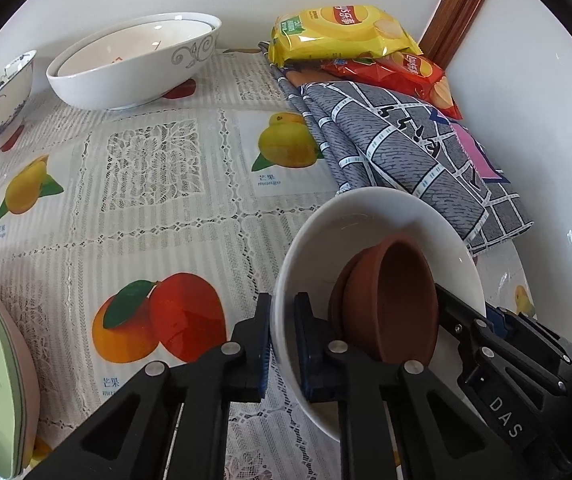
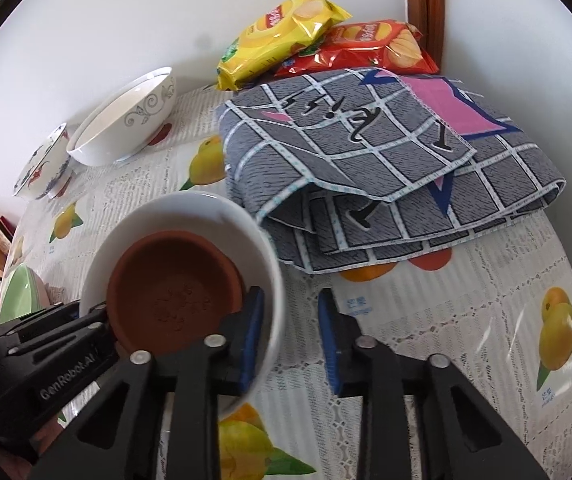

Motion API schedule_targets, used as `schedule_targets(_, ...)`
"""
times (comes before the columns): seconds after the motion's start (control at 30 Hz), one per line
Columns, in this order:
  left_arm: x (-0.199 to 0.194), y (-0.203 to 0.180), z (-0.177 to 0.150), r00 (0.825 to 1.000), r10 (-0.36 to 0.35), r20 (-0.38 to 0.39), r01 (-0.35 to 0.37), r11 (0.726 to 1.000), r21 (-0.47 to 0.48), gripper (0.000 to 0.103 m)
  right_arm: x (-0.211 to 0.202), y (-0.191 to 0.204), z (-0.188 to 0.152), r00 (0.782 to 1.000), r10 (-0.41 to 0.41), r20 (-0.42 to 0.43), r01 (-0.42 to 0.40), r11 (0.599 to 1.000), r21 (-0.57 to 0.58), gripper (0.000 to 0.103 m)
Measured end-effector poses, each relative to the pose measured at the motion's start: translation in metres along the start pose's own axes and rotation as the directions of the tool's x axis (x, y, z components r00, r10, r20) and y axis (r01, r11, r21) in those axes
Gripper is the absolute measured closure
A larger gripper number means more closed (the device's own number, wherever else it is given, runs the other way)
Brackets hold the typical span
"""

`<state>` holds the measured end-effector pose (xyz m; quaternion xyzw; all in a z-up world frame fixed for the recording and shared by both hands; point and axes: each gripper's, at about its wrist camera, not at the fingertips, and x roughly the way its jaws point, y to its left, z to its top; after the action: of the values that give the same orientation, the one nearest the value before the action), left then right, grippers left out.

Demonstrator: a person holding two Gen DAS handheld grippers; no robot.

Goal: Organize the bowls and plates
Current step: 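Lift the white bowl with the right gripper toward the green plate stack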

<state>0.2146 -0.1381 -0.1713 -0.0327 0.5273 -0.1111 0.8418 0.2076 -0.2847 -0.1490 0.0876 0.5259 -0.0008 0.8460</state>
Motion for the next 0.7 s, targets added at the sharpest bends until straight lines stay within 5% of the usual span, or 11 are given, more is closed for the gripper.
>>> schedule_targets(0.7, -0.041, 0.019, -0.030, 1.000, -0.027, 0.012, 0.027, 0.999, -0.038, 0.092, -0.034, 0.026, -0.029, 1.000, 0.005, 0.011, -0.005, 1.000, 0.021, 0.091)
